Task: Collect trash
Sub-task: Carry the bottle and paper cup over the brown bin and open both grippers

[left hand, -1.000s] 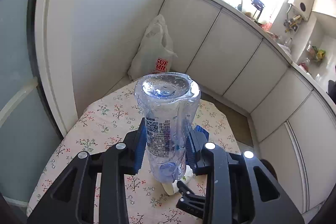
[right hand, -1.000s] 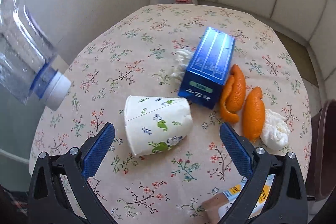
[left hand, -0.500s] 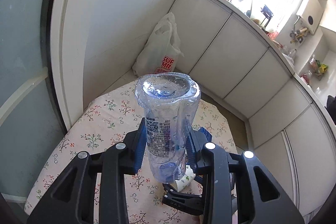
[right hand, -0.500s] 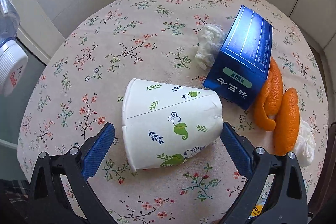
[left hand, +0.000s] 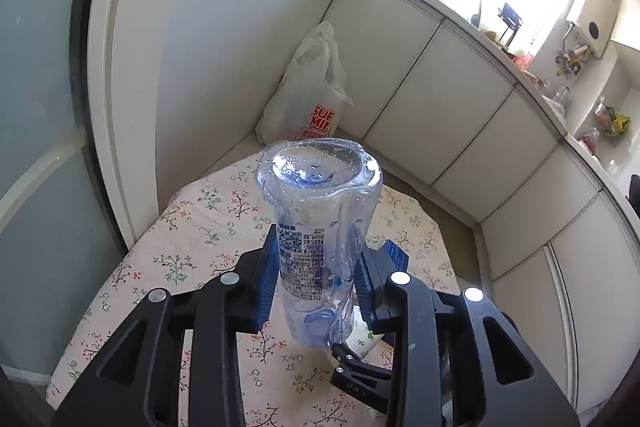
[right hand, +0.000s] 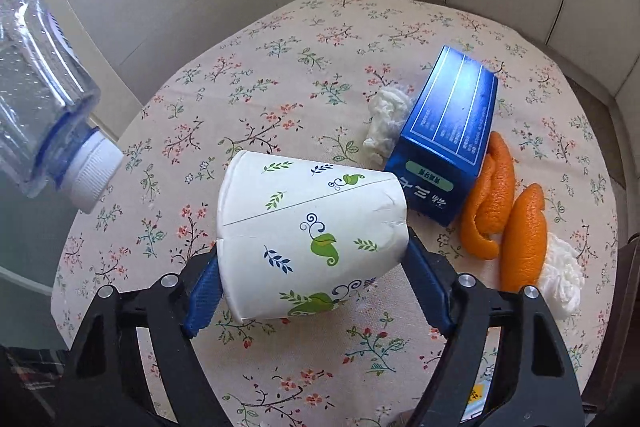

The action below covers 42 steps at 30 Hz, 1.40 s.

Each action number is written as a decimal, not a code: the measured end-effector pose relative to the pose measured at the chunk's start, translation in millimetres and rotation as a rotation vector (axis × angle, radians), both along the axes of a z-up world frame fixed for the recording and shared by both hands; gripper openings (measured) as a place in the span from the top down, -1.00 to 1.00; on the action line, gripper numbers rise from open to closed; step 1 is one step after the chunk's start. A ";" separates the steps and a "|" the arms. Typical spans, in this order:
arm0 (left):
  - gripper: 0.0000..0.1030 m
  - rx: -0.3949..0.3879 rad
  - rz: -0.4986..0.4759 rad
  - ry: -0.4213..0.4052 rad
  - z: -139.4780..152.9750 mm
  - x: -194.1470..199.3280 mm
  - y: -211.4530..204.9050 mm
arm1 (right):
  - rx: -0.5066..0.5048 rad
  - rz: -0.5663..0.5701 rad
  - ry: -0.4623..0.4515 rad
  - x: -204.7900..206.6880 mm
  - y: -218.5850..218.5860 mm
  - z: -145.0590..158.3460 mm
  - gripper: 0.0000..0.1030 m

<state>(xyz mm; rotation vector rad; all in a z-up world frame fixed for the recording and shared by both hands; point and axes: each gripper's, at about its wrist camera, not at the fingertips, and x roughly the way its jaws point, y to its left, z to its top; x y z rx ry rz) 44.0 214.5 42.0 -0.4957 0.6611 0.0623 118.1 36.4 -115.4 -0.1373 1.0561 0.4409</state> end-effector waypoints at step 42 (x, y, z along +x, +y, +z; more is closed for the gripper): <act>0.35 0.080 -0.331 -0.064 8.3 15.3 -206.9 | -0.033 -0.811 -0.426 -67.2 -358.7 133.0 -0.58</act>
